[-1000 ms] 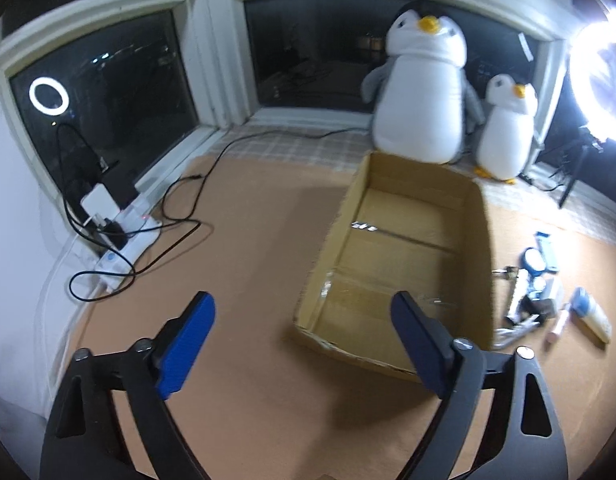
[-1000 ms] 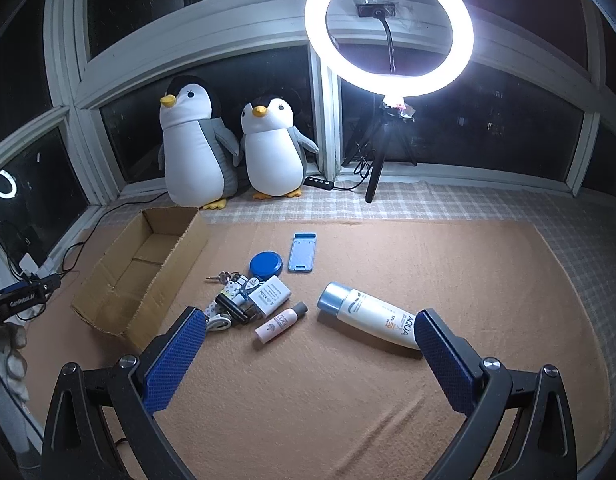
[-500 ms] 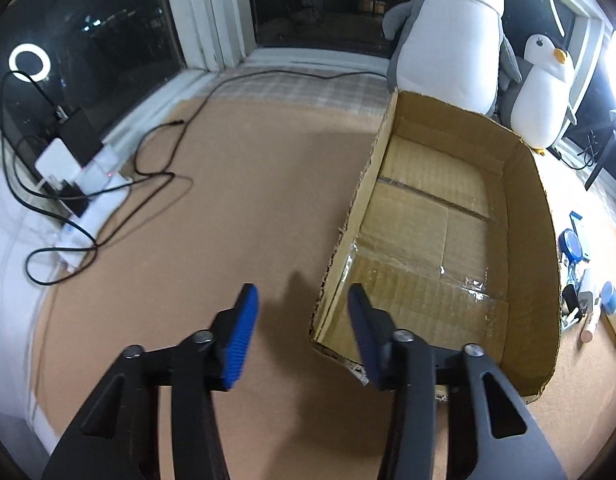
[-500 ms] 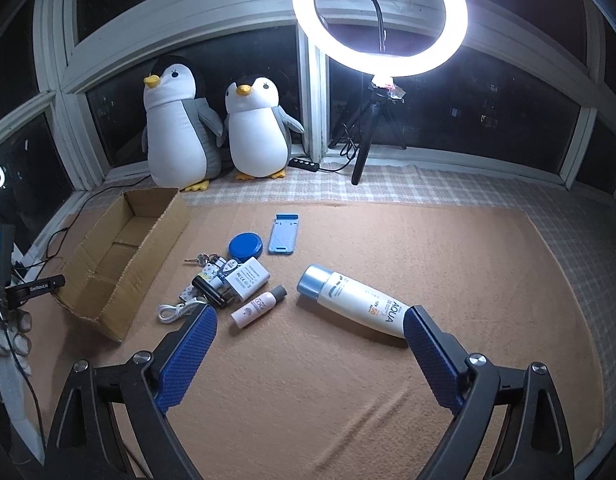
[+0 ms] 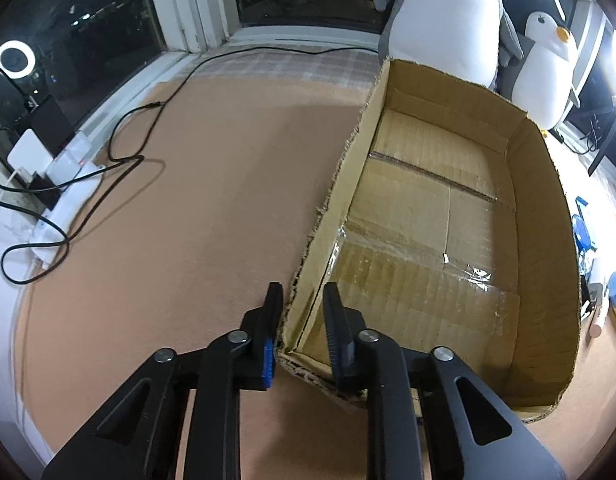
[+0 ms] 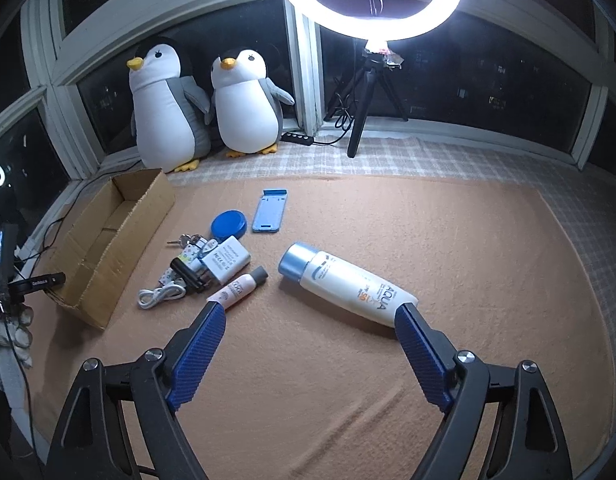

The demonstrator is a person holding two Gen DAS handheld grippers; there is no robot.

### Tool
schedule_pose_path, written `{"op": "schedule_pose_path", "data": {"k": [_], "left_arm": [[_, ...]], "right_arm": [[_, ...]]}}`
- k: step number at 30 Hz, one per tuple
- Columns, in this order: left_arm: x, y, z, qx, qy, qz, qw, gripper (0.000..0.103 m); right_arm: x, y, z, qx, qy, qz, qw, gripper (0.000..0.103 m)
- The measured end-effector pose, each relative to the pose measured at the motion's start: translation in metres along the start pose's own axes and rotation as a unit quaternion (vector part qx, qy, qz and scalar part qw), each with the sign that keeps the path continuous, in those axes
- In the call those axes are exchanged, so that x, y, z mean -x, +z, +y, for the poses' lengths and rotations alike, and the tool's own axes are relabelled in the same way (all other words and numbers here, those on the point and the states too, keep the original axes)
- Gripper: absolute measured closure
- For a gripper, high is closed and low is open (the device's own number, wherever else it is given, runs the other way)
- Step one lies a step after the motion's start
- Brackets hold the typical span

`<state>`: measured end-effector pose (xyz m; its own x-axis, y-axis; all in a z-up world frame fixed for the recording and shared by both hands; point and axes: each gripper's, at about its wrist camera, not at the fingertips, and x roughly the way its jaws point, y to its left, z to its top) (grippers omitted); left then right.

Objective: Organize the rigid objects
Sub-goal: 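Move the left tool onto the box wall while the right tool approaches the sunscreen tube, then close the right gripper around the white AQUA sunscreen tube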

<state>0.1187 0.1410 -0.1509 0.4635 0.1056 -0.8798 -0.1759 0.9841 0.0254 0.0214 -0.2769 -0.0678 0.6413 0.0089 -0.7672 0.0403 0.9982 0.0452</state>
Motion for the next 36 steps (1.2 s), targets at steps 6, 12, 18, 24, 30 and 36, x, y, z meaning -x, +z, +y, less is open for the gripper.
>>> {"op": "schedule_pose_path", "data": {"k": [6,12,18,24,30,36], "left_arm": [[-0.003,0.000,-0.001,0.001,0.003,-0.002,1.0000,0.086],[-0.004,0.000,-0.001,0.006,0.009,-0.004,0.9999,0.086],[-0.004,0.000,-0.001,0.004,0.010,-0.005,0.9999,0.086],[-0.004,-0.001,-0.001,0.006,0.010,-0.006,0.9999,0.086],[-0.003,0.000,-0.001,0.005,0.010,-0.006,0.9999,0.085],[-0.003,0.000,-0.002,0.006,0.010,-0.007,0.9999,0.086]], "right_arm": [[-0.022,0.007,-0.009,0.015,0.007,0.025,1.000,0.019],[-0.048,0.031,-0.016,-0.018,0.040,0.050,0.998,0.019],[-0.087,0.062,-0.014,-0.050,0.074,0.083,0.993,0.037],[-0.127,0.077,-0.022,-0.115,0.095,0.127,0.981,0.053],[-0.157,0.083,-0.025,-0.156,0.102,0.154,0.970,0.054],[-0.163,0.071,-0.017,-0.151,0.118,0.185,0.964,0.054]]}}
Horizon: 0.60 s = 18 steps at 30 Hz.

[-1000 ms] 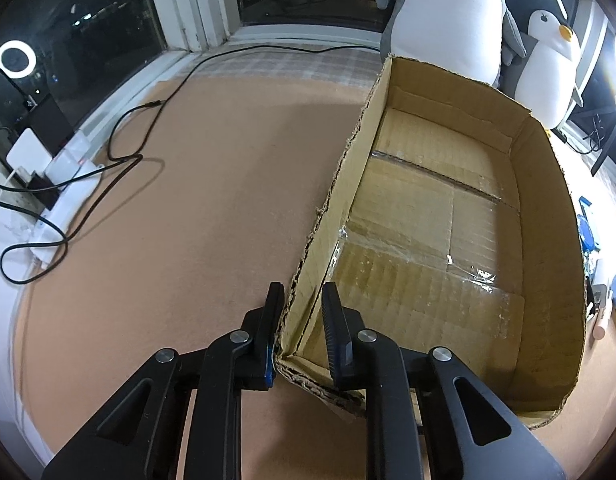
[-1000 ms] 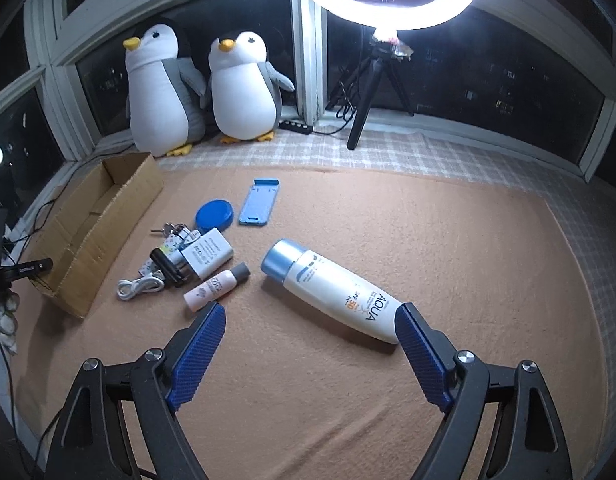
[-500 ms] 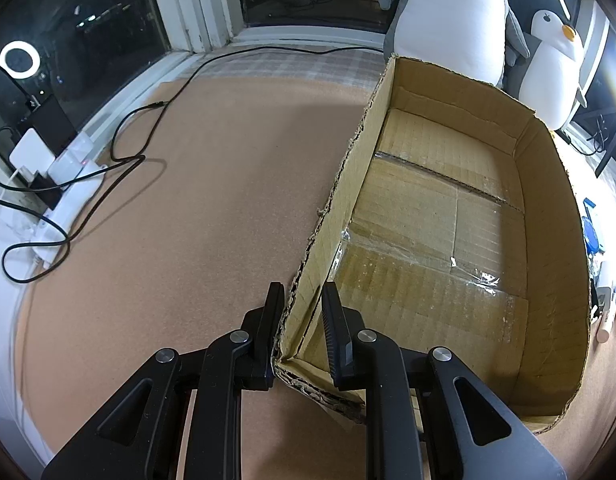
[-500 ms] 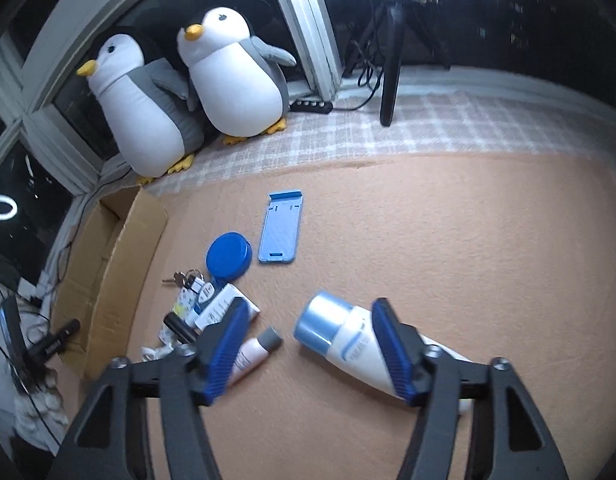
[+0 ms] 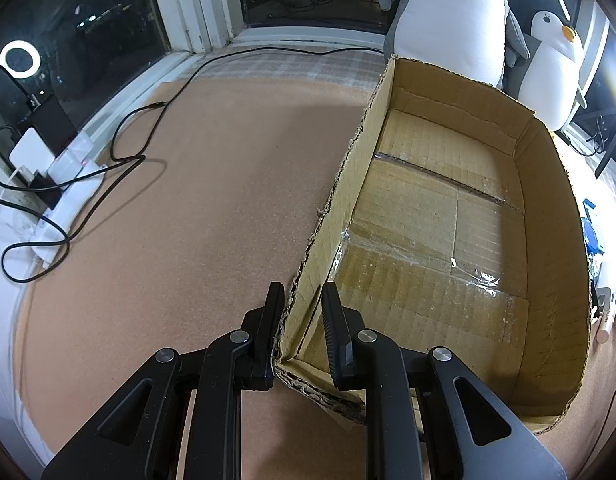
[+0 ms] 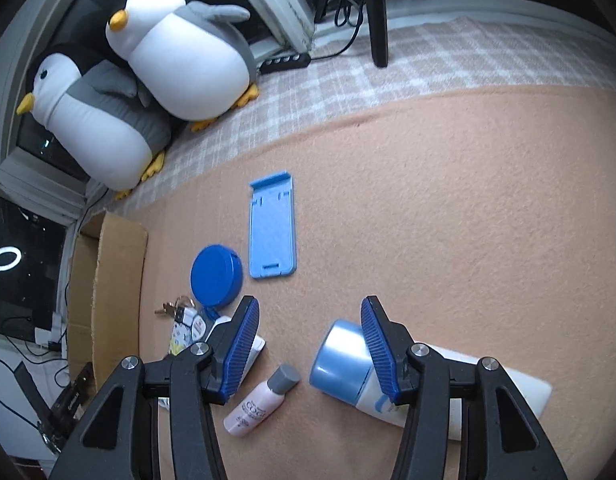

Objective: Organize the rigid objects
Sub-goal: 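Close the right gripper around the white AQUA sunscreen tube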

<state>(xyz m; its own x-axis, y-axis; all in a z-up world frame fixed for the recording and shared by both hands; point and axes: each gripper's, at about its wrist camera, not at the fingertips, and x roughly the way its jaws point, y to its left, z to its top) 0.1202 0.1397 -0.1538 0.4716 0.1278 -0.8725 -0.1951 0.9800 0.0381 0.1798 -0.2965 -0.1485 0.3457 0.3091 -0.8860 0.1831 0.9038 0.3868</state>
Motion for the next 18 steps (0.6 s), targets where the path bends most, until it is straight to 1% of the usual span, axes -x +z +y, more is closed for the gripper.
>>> {"op": "schedule_pose_path", "data": {"k": [4,10,11,15,16,17,18], "left_arm": [[0.000,0.000,0.000,-0.001,-0.002,-0.001,1.0000,0.086],[0.001,-0.001,0.000,-0.002,-0.004,-0.002,1.0000,0.086],[0.000,-0.001,0.001,-0.002,-0.006,-0.002,1.0000,0.086],[0.000,0.000,0.001,-0.002,-0.008,-0.002,1.0000,0.086],[0.000,0.000,0.001,-0.002,-0.008,-0.002,1.0000,0.086],[0.000,0.000,0.002,-0.002,-0.008,-0.003,1.0000,0.086],[0.000,-0.001,0.002,-0.002,-0.009,-0.003,1.0000,0.085]], "right_arm": [[0.004,-0.015,-0.003,0.002,0.019,0.013,1.000,0.054],[0.019,-0.047,-0.012,0.029,0.007,0.018,0.999,0.054],[0.024,-0.051,-0.014,0.033,0.003,0.013,0.999,0.054],[0.050,-0.069,-0.023,0.039,0.008,-0.013,0.999,0.054],[0.060,-0.076,-0.026,0.039,0.004,-0.030,0.999,0.054],[0.073,-0.086,-0.029,0.040,-0.006,-0.057,0.998,0.054],[0.081,-0.092,-0.031,0.039,-0.015,-0.075,0.996,0.051]]}}
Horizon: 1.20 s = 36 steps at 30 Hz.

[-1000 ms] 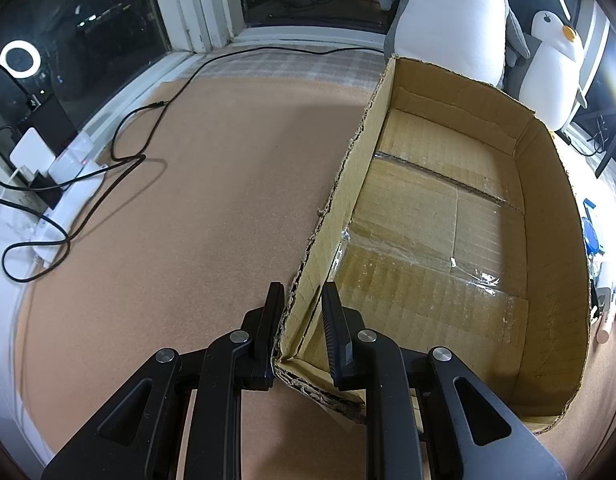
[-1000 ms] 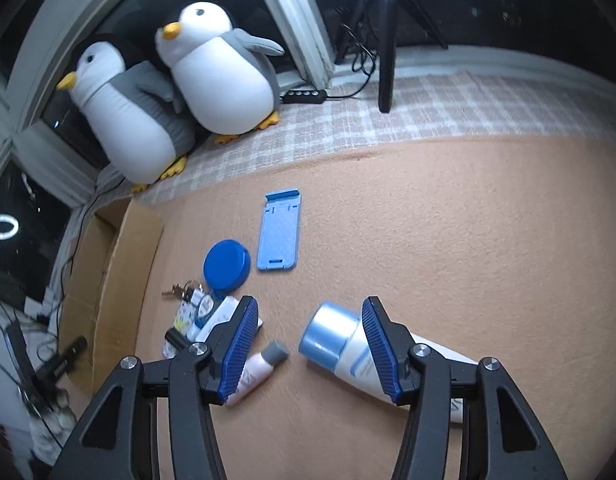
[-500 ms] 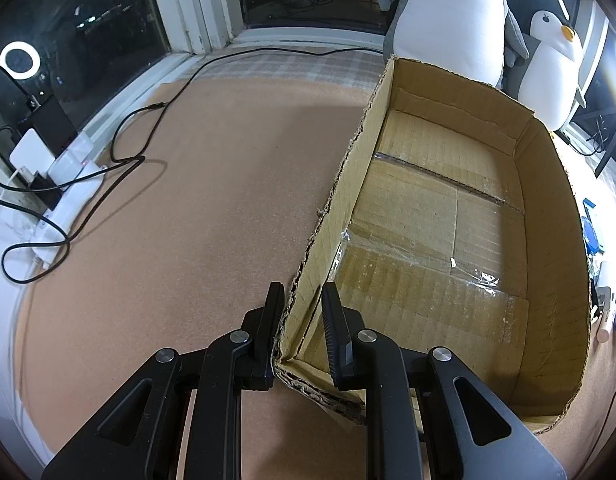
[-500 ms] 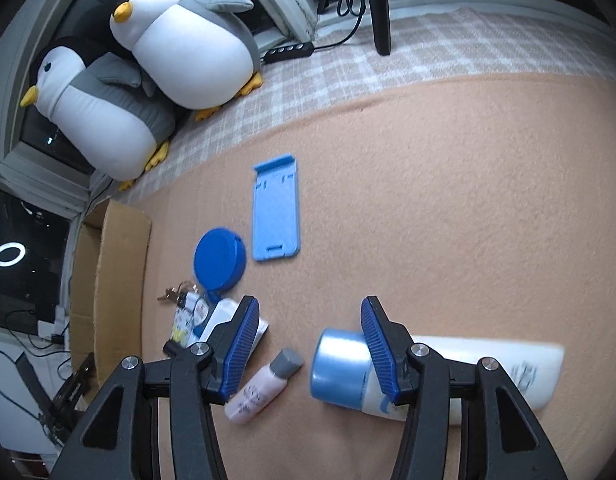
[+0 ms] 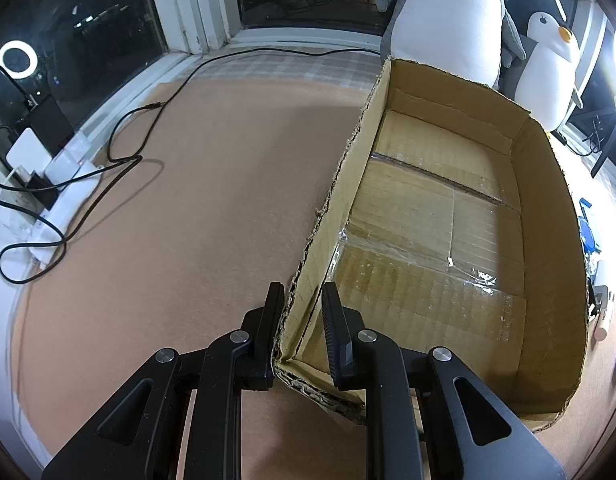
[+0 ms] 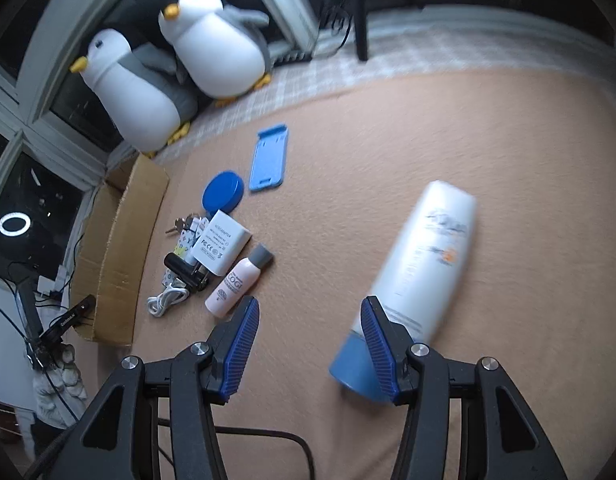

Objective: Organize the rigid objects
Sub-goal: 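Close the right gripper around the white AQUA sunscreen tube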

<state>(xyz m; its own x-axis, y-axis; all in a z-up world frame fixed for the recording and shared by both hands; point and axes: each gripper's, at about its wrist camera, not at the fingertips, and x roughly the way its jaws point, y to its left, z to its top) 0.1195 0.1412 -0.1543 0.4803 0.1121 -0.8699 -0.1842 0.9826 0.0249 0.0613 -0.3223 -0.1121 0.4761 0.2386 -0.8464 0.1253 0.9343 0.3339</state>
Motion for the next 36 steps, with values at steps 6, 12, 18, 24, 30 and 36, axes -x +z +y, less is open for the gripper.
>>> {"op": "schedule_pose_path", "data": {"k": [6,12,18,24,30,36], "left_arm": [[0.000,0.000,0.000,-0.002,0.001,-0.001,1.0000,0.086],[-0.001,0.000,0.001,-0.004,-0.006,0.000,1.0000,0.085],[-0.001,0.000,0.002,-0.004,-0.008,-0.001,1.0000,0.085],[-0.001,0.000,0.001,-0.003,-0.008,-0.003,1.0000,0.085],[-0.002,0.000,0.000,-0.004,-0.006,0.000,1.0000,0.085],[-0.003,0.000,0.001,-0.003,-0.005,0.002,1.0000,0.085]], "right_arm": [[0.008,-0.016,-0.004,-0.010,-0.106,-0.049,0.993,0.040],[-0.025,-0.015,0.010,0.005,-0.159,-0.026,0.987,0.039],[-0.041,-0.013,0.013,0.028,-0.188,-0.023,0.982,0.039],[-0.035,-0.018,-0.009,0.026,-0.174,-0.019,0.984,0.039],[-0.026,-0.015,-0.027,0.009,-0.133,-0.024,0.991,0.039],[-0.045,-0.009,-0.016,0.032,-0.141,-0.029,0.989,0.039]]}}
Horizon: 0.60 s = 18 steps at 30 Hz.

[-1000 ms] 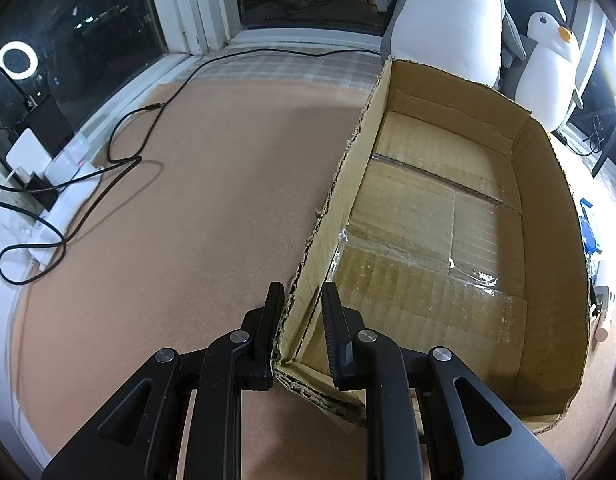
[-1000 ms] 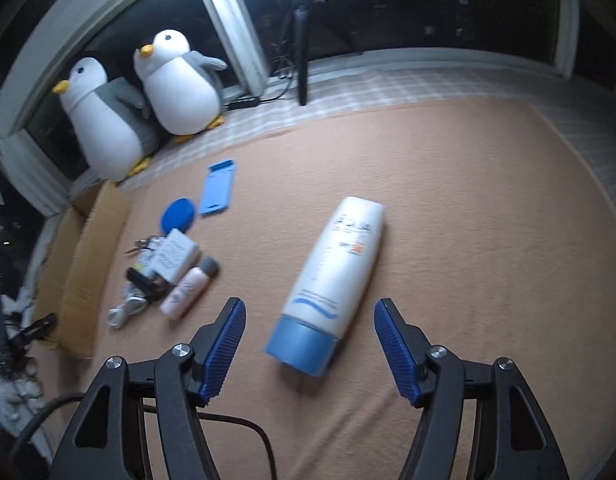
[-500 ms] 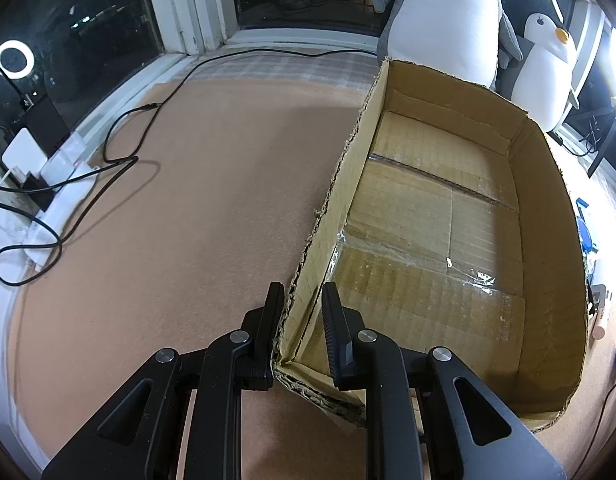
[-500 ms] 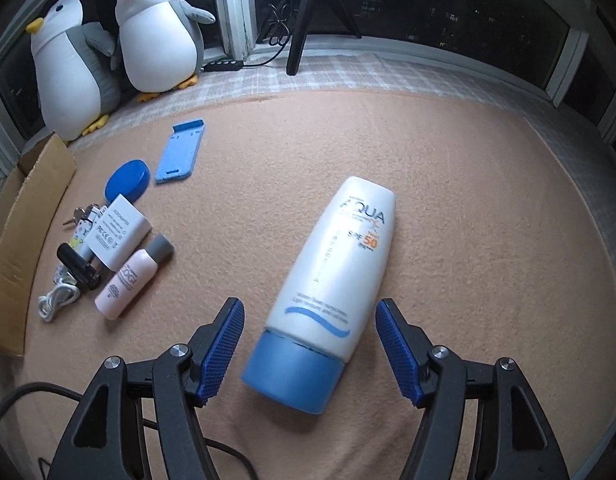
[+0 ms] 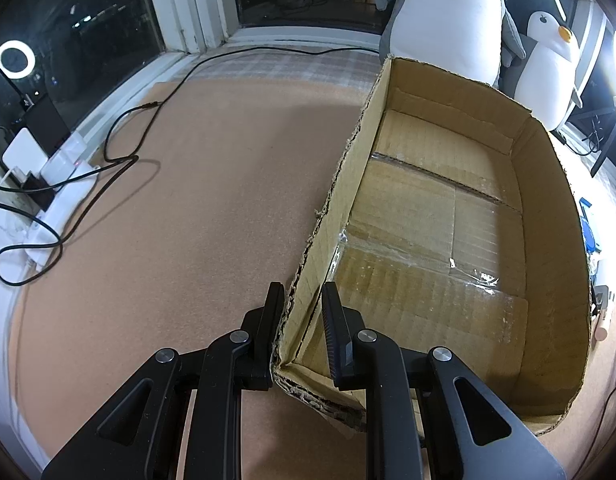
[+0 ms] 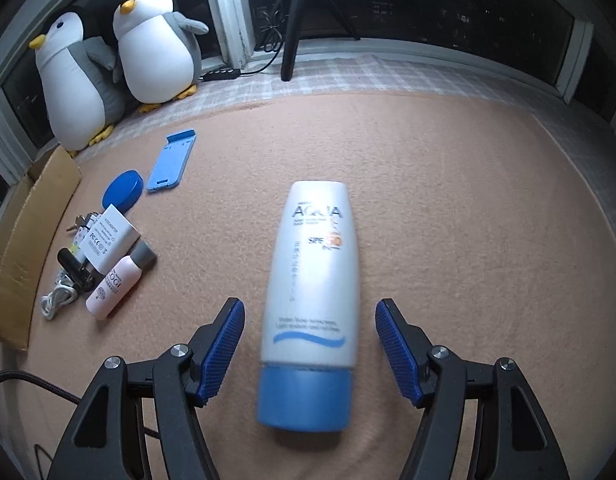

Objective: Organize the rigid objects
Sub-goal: 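Close the right gripper around the white AQUA sunscreen tube, then carry the sunscreen tube with the right gripper into the cardboard box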

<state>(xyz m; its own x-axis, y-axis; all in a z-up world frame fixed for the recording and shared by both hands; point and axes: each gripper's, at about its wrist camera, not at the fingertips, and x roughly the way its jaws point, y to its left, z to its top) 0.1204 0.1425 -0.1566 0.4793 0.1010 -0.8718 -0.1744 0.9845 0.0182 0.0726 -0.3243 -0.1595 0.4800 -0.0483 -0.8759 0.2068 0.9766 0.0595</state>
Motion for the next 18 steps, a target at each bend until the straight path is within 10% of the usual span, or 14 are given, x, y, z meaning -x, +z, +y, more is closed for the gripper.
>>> {"op": "schedule_pose_path", "data": {"k": [18], "left_arm": [[-0.0035,0.0008,0.0010,0.001,0.000,0.004,1.0000,0.085]], "right_arm": [[-0.0023,-0.0034,0.0023,0.023,-0.018,-0.024,0.999,0.060]]}}
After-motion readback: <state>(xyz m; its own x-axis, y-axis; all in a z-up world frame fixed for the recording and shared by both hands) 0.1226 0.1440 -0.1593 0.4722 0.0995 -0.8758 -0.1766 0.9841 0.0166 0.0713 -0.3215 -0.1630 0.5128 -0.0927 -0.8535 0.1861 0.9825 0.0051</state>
